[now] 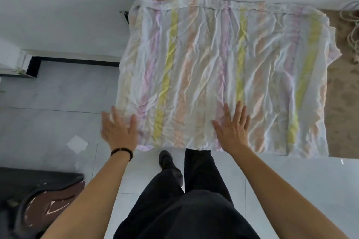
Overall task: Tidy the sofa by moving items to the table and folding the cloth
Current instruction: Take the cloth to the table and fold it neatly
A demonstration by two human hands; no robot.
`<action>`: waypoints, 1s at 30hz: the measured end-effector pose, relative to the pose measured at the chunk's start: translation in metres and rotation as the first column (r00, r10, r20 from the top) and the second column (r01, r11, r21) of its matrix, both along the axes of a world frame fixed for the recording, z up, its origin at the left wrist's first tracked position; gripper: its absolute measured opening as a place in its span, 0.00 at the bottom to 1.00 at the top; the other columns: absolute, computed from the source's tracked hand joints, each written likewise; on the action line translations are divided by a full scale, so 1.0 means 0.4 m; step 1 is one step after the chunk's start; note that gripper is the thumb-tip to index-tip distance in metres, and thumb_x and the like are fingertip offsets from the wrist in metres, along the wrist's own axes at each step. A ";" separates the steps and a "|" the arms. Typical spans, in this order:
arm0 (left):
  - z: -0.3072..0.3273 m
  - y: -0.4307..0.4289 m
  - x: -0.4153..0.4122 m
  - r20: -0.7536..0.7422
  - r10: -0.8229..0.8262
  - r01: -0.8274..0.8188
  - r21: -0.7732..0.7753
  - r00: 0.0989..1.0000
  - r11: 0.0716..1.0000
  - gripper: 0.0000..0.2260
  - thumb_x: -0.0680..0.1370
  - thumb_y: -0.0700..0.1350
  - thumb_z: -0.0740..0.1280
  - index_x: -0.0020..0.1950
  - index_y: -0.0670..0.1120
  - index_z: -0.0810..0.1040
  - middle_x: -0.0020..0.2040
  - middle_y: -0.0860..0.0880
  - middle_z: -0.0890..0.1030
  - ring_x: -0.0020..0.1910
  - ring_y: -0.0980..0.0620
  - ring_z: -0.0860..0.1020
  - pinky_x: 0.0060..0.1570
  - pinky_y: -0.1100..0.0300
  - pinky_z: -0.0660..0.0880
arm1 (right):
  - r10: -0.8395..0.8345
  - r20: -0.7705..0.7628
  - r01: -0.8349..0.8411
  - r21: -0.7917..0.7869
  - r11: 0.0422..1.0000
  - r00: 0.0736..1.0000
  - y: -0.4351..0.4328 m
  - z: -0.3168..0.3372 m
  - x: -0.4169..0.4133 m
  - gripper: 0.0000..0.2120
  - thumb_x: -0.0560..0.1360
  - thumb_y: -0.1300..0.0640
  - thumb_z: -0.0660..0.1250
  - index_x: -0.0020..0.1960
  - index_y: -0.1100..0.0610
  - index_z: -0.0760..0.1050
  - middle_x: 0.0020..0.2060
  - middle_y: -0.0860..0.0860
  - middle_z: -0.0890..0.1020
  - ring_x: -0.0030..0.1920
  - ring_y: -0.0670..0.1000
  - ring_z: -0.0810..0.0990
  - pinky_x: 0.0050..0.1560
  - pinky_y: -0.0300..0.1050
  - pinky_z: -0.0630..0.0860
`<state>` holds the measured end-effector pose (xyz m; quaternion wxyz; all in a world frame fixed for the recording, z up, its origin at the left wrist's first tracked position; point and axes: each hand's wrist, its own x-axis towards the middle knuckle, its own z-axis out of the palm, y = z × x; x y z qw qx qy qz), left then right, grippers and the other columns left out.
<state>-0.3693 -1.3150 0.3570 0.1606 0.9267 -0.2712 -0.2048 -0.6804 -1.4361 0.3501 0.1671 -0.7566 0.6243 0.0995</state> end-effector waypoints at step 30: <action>0.577 0.023 -0.076 -0.737 -0.188 -0.241 -0.434 0.649 0.868 0.14 0.75 0.48 0.72 0.55 0.42 0.76 0.50 0.44 0.83 0.46 0.47 0.83 0.38 0.57 0.79 | -0.425 0.644 0.246 0.354 0.902 0.636 0.290 0.283 0.243 0.39 0.75 0.58 0.68 0.80 0.53 0.51 0.75 0.60 0.63 0.70 0.62 0.68 0.66 0.53 0.70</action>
